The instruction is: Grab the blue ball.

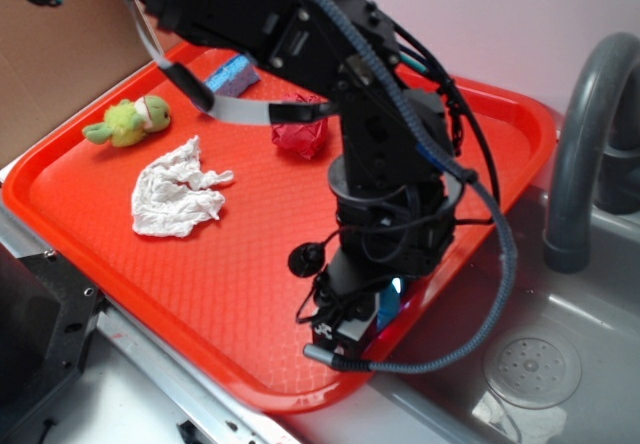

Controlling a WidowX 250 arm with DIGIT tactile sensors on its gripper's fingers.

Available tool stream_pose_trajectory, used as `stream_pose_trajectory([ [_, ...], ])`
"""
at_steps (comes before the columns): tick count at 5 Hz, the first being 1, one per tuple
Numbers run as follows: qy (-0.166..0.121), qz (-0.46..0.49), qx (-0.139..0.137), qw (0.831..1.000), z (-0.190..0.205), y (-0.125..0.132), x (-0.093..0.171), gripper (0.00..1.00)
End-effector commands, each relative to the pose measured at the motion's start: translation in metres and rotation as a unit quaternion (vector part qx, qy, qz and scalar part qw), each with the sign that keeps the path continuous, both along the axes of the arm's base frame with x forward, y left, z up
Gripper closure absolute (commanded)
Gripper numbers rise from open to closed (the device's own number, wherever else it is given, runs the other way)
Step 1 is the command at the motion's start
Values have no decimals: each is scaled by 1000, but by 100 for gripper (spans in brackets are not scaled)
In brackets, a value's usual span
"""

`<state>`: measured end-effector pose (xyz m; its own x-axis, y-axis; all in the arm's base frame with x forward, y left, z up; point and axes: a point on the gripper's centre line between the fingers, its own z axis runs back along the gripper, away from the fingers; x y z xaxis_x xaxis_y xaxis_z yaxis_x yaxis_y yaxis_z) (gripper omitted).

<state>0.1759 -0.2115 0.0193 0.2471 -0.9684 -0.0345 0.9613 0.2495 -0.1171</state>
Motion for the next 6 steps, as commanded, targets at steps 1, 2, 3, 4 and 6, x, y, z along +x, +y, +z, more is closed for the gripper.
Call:
stream_pose_trajectory([
  [1,-28,264,30,964,68,39,-8,100],
  [2,-76,383,29,920,117,59,-11,100],
  [3,-74,497,-8,864,162,83,-16,100],
  [4,-82,556,-38,826,185,111,-23,100],
  [6,-70,523,13,850,174,125,-14,100],
])
